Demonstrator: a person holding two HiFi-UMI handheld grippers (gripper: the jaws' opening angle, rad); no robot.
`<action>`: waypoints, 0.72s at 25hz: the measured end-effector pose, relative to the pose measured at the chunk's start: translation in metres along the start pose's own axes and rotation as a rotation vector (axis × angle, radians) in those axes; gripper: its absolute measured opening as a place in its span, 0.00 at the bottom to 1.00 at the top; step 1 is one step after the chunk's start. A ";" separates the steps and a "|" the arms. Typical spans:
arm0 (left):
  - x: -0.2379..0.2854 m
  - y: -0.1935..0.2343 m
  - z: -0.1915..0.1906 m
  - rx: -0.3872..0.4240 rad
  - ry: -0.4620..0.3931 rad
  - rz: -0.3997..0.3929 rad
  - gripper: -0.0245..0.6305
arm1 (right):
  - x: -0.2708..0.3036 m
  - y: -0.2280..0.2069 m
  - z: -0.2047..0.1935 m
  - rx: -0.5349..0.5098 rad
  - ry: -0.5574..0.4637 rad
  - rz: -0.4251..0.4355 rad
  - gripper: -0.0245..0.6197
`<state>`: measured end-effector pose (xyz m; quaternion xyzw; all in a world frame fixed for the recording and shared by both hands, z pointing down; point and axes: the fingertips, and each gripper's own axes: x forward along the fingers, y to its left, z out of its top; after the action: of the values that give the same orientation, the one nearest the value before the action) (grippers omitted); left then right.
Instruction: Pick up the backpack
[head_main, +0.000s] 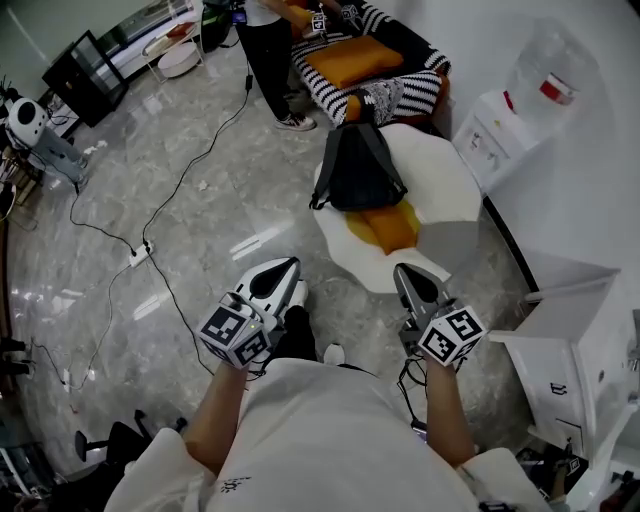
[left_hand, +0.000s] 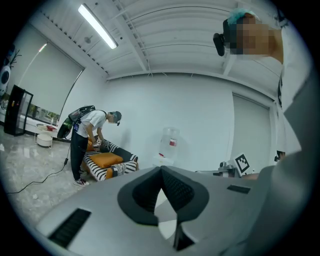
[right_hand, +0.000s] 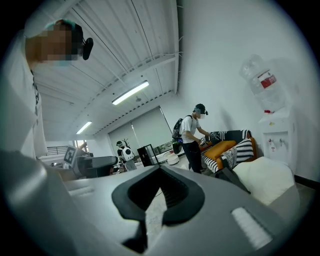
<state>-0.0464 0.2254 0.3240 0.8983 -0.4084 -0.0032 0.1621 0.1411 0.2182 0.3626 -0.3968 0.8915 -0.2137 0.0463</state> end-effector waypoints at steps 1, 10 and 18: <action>0.003 0.003 0.001 0.000 -0.001 -0.003 0.03 | 0.003 -0.002 0.001 -0.002 0.000 -0.001 0.04; 0.032 0.058 0.006 -0.026 0.018 -0.030 0.03 | 0.057 -0.020 0.006 0.003 -0.001 -0.029 0.04; 0.069 0.127 0.040 -0.003 0.044 -0.083 0.03 | 0.122 -0.037 0.027 0.008 -0.022 -0.071 0.04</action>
<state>-0.0990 0.0853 0.3326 0.9141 -0.3669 0.0092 0.1723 0.0908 0.0985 0.3644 -0.4302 0.8754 -0.2146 0.0502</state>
